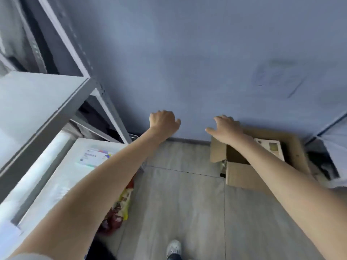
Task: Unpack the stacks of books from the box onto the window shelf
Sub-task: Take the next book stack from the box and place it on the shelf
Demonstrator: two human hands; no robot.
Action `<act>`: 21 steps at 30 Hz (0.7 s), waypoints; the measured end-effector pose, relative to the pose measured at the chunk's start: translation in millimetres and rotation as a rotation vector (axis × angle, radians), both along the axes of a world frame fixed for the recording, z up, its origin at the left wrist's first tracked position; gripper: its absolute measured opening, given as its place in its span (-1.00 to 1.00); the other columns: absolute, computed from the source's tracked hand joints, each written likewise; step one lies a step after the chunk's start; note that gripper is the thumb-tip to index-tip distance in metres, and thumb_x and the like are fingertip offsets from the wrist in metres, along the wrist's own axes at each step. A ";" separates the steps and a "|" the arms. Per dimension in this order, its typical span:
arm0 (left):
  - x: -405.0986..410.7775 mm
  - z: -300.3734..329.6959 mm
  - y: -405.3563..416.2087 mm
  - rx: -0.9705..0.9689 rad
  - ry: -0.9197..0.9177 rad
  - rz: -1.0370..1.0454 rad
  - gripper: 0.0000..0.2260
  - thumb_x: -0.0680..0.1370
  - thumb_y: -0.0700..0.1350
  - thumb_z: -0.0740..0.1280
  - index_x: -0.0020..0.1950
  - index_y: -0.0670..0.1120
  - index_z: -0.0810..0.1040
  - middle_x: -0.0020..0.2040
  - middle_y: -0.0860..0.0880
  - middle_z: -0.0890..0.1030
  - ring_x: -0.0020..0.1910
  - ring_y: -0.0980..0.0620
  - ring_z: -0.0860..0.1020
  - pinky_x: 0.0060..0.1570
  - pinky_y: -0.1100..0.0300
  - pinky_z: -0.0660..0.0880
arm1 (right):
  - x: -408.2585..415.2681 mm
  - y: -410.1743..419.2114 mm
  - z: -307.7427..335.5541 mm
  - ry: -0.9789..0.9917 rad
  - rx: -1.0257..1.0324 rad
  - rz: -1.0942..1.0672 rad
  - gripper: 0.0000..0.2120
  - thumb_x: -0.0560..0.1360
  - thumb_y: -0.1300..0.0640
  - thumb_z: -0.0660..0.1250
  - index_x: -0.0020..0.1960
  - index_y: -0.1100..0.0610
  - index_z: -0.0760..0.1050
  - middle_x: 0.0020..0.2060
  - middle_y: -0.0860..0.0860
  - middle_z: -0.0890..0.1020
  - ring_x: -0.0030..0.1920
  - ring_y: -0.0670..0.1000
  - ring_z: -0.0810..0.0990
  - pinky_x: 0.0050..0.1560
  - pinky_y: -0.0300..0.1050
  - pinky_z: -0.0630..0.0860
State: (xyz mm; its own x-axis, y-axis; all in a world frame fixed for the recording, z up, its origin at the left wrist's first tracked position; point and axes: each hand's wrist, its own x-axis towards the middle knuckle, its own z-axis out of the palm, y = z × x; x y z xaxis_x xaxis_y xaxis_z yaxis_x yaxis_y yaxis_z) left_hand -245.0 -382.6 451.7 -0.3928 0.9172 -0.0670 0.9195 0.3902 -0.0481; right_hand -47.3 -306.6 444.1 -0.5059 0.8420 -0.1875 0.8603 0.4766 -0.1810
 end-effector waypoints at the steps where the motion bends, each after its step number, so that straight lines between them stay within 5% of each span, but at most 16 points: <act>1: 13.1 -6.7 21.8 -0.004 -0.024 -0.031 -0.66 0.61 0.11 0.10 -0.17 -0.10 0.44 -0.04 -0.12 0.64 -0.20 -0.11 0.47 -0.20 0.15 0.28 | 16.4 11.8 -6.4 0.011 -0.006 -0.045 -0.45 0.56 -0.20 0.14 0.35 0.19 0.39 0.33 0.14 0.45 0.32 0.21 0.41 0.22 0.11 0.40; 6: 98.9 -41.8 106.8 -0.076 -0.127 -0.197 -0.66 0.62 0.11 0.08 -0.09 -0.11 0.48 -0.03 -0.11 0.62 -0.13 -0.12 0.50 -0.18 0.14 0.34 | 111.6 57.5 -45.2 0.024 -0.040 -0.225 -0.46 0.57 -0.17 0.16 0.41 0.15 0.36 0.40 0.11 0.43 0.40 0.16 0.39 0.28 0.09 0.38; 10: 178.4 -74.9 165.2 -0.124 -0.138 -0.269 -0.67 0.63 0.10 0.08 -0.06 -0.10 0.50 -0.09 -0.08 0.58 -0.14 -0.09 0.50 -0.18 0.14 0.36 | 192.2 102.2 -81.2 -0.051 -0.074 -0.299 -0.60 0.56 -0.14 0.17 0.19 0.14 0.47 0.27 0.15 0.51 0.30 0.21 0.46 0.11 0.04 0.43; 21: 317.7 -188.5 285.8 -0.300 -0.284 -0.172 -0.58 0.61 0.15 0.10 -0.27 -0.11 0.48 -0.33 -0.04 0.51 -0.26 -0.05 0.53 -0.16 0.11 0.46 | 340.1 224.4 -164.7 -0.099 -0.239 -0.366 -0.51 0.60 -0.09 0.14 0.43 0.15 0.36 0.32 0.12 0.48 0.28 0.15 0.47 0.23 0.11 0.47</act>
